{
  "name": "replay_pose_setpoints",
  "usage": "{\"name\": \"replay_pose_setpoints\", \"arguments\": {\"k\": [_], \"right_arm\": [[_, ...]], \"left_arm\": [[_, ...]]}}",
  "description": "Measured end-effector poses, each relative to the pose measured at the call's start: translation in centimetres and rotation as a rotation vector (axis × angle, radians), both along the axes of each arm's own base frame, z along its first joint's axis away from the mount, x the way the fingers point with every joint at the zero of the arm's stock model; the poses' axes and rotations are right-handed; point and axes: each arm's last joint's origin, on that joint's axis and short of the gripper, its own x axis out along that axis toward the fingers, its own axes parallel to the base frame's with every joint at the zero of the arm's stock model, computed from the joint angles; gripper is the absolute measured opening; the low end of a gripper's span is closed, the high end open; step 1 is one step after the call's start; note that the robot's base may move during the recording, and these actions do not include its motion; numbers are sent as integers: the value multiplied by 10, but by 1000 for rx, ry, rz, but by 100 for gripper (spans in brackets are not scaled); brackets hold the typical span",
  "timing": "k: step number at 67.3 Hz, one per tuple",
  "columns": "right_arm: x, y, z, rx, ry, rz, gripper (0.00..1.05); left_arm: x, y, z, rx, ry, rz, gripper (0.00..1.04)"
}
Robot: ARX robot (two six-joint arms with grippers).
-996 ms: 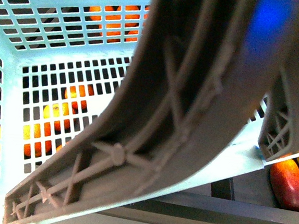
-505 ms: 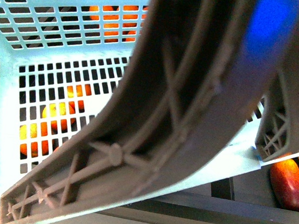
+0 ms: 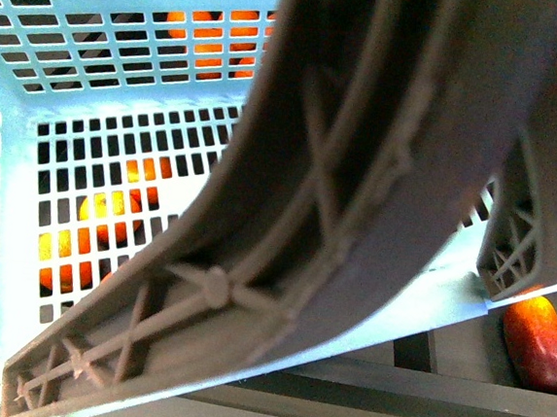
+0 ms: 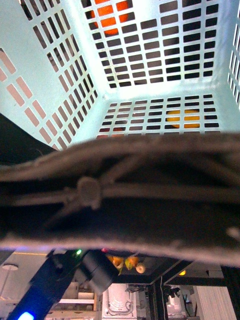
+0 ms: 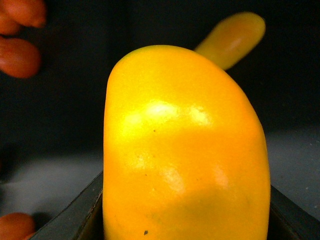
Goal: Pick mango and avocado into basket
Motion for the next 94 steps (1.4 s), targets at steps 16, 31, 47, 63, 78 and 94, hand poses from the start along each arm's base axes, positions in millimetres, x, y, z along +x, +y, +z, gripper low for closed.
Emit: {"name": "replay_pose_setpoints", "arguments": {"k": [16, 31, 47, 63, 78, 94], "right_arm": [[-37, 31, 70, -1, -198, 50, 59], [-50, 90, 105, 33, -320, 172, 59], [-42, 143, 101, 50, -296, 284, 59], [-38, 183, 100, 57, -287, 371, 59], [-35, 201, 88, 46, -249, 411, 70], [-32, 203, 86, 57, -259, 408, 97]], "left_arm": [[0, 0, 0, 0, 0, 0, 5], [0, 0, 0, 0, 0, 0, 5], [0, 0, 0, 0, 0, 0, 5], [0, 0, 0, 0, 0, 0, 5], [0, 0, 0, 0, 0, 0, 5], [0, 0, 0, 0, 0, -1, 5]]}}
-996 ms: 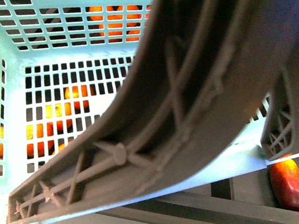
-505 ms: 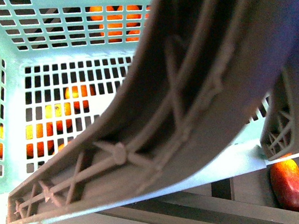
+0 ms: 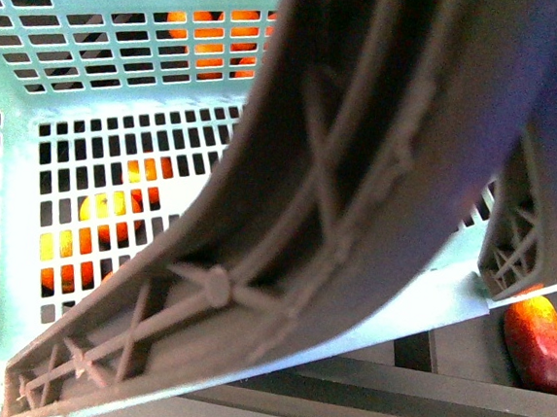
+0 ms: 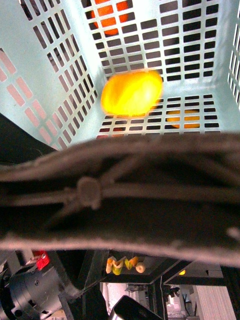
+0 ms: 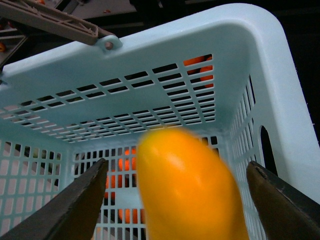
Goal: Pick mango and avocado into basket
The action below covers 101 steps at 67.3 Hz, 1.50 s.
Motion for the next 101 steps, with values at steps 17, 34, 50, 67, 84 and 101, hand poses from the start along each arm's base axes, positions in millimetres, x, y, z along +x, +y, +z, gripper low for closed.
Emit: {"name": "replay_pose_setpoints", "arguments": {"k": [17, 34, 50, 67, 84, 101], "right_arm": [[0, -23, 14, 32, -47, -151, 96], [-22, -51, -3, -172, -375, -484, 68], [-54, -78, -28, -247, -402, -488, 34], [-81, -95, -47, -266, -403, -484, 2], [-101, -106, -60, -271, -401, -489, 2], [-113, -110, -66, -271, -405, -492, 17]], "left_arm": [[1, -1, -2, 1, 9, 3, 5], [1, -1, -1, -2, 9, -7, 5], [1, -1, -1, -2, 8, -4, 5], [1, -1, -1, 0, 7, -1, 5], [1, -1, -1, 0, 8, -2, 5], [1, -1, -1, 0, 7, -2, 5]]}}
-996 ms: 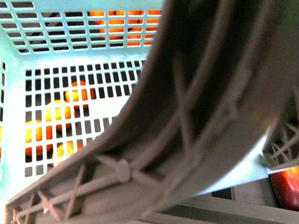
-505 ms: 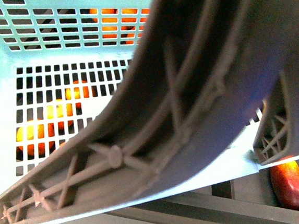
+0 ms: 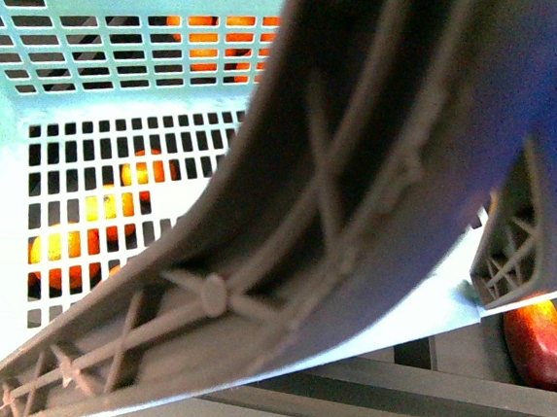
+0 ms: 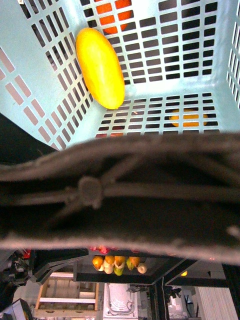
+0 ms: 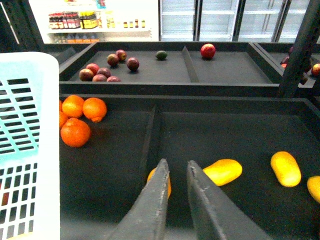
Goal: Pick mango and avocado into basket
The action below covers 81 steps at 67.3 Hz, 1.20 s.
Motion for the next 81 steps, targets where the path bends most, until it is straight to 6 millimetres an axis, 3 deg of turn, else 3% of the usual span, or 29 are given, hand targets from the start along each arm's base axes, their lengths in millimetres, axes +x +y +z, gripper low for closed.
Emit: {"name": "replay_pose_setpoints", "arguments": {"k": [38, 81], "right_arm": [[0, -1, 0, 1, -2, -5, 97], [0, -1, 0, 0, 0, -1, 96]], "left_arm": [[-1, -1, 0, 1, -1, -7, 5], [0, -1, 0, 3, -2, -3, 5]]}}
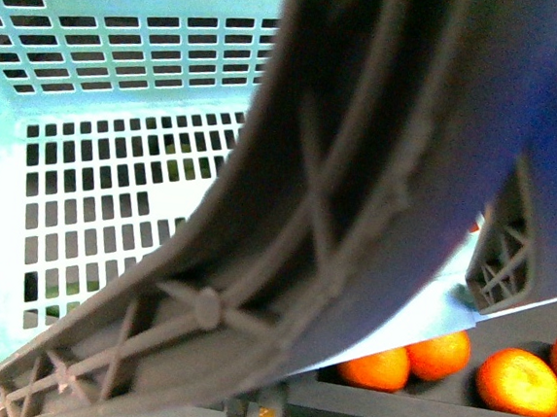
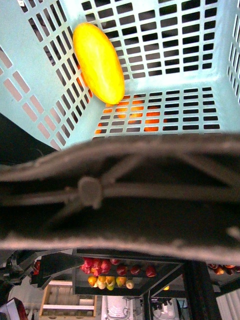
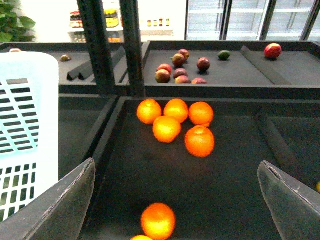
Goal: Pick mango and avocado into basket
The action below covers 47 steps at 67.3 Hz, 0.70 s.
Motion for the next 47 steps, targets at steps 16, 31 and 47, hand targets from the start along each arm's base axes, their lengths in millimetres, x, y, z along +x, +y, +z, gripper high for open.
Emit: {"name": "replay_pose_setpoints", "arguments": {"k": [16, 31, 47], "right_arm": [[0, 0, 0, -1, 2, -1, 96], [0, 0, -1, -1, 3, 1, 96], [0, 0, -1, -1, 3, 2, 96]], "left_arm": [[0, 0, 0, 1, -2, 4, 5], [0, 0, 0, 0, -1, 1, 5], [0, 0, 0, -1, 0, 1, 5]]}}
